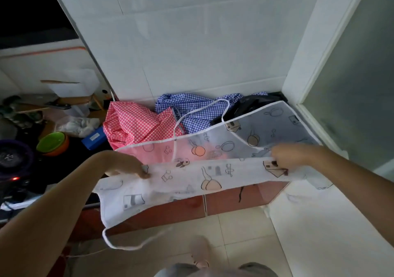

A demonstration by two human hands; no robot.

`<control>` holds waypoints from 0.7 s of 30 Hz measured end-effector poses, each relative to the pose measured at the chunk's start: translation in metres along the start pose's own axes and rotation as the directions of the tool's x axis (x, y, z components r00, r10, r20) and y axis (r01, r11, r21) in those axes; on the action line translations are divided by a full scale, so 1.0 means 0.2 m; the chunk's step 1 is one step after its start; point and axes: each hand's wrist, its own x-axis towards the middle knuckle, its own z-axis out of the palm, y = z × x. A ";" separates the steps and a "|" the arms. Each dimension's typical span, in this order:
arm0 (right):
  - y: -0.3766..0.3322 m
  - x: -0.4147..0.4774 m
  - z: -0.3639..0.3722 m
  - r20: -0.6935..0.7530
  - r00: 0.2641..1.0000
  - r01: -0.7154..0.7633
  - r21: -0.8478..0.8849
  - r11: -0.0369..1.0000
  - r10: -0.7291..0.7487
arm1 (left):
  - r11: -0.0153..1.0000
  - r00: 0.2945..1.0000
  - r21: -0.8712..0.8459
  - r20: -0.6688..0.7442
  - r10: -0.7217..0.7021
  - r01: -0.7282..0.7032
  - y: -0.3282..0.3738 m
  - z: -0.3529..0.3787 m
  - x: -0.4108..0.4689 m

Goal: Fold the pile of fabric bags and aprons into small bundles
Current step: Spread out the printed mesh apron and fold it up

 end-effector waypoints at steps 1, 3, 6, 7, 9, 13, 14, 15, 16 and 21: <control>0.00 0.01 -0.05 0.016 1.000 -0.011 -0.008 1.000 0.011 | 0.999 1.000 0.048 -0.016 -0.001 0.002 0.02 -0.02 0.01; -0.02 0.05 -0.15 0.036 0.999 -0.026 -0.019 0.999 0.027 | 0.987 0.996 0.158 -0.085 -0.003 0.016 0.05 -0.09 0.04; -0.05 0.15 -0.26 0.023 0.999 -0.035 0.008 0.999 0.035 | 0.936 0.978 0.341 -0.210 -0.011 0.084 0.03 -0.13 0.15; -0.06 0.19 -0.29 0.012 0.999 -0.046 0.024 0.999 0.046 | 0.920 0.966 0.379 -0.257 0.003 0.099 0.00 -0.14 0.19; -0.08 0.28 -0.34 -0.034 0.998 -0.059 0.059 0.997 0.061 | 0.921 0.934 0.383 -0.350 0.076 0.068 -0.05 -0.14 0.27; -0.10 0.45 -0.43 -0.134 0.984 -0.094 0.145 0.985 0.114 | 0.967 0.811 0.245 -0.552 0.193 -0.063 -0.18 -0.16 0.42; -0.10 0.49 -0.43 -0.139 0.980 -0.119 0.164 0.979 0.142 | 0.972 0.789 0.219 -0.581 0.200 -0.085 -0.21 -0.16 0.45; -0.10 0.54 -0.44 -0.145 0.976 -0.136 0.178 0.975 0.163 | 0.975 0.769 0.191 -0.604 0.209 -0.114 -0.22 -0.16 0.47; -0.10 0.59 -0.44 -0.152 0.971 -0.155 0.185 0.971 0.184 | 0.974 0.747 0.168 -0.626 0.223 -0.149 -0.24 -0.15 0.50; -0.10 0.82 -0.43 -0.157 0.967 -0.172 0.183 0.968 0.201 | 0.982 0.606 0.128 -0.774 0.185 -0.137 -0.26 -0.19 0.58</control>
